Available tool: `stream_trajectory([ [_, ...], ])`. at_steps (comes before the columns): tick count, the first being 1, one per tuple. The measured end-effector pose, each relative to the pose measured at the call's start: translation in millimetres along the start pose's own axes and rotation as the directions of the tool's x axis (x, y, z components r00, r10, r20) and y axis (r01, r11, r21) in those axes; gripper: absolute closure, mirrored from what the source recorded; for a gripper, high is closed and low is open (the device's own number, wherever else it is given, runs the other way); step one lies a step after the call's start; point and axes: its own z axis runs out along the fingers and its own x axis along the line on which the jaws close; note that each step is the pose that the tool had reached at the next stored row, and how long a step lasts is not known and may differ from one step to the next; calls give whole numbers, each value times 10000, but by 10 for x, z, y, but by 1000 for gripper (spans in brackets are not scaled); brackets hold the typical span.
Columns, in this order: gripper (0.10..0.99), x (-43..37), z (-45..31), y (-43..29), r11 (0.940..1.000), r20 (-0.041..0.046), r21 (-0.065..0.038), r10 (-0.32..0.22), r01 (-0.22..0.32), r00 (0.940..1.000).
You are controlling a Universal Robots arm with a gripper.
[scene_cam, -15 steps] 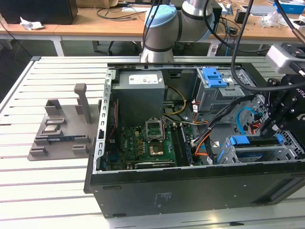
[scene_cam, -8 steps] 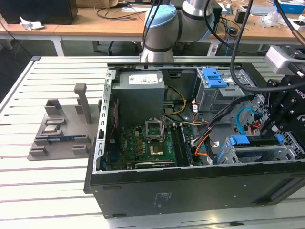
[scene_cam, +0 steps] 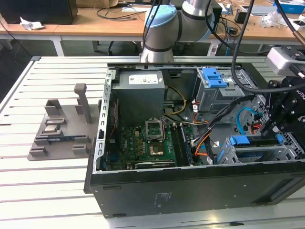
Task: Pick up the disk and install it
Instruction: 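Insert the first disk wire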
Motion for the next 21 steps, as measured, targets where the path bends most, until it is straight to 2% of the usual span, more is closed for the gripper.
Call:
stream_trajectory([
  [10,914,-2,48,-10,10000,8,-2,12,-12,10000],
  [11,855,-2,48,-10,10000,7,-2,12,-12,10000],
  [12,855,-2,45,-10,10000,1,-1,12,-12,10000],
  [13,784,-1,43,-10,10000,-3,-1,13,-13,10000],
  [14,784,-1,36,-9,10000,-5,0,13,-13,10000],
  [17,800,-22,-166,8,10000,-57,1,17,-17,10000],
  [19,929,-23,-265,16,10000,-92,1,20,-20,10000],
  [20,929,-23,-316,20,10000,-101,2,21,-21,9999],
  [21,980,-22,-391,26,10000,-110,3,21,-21,9999],
])
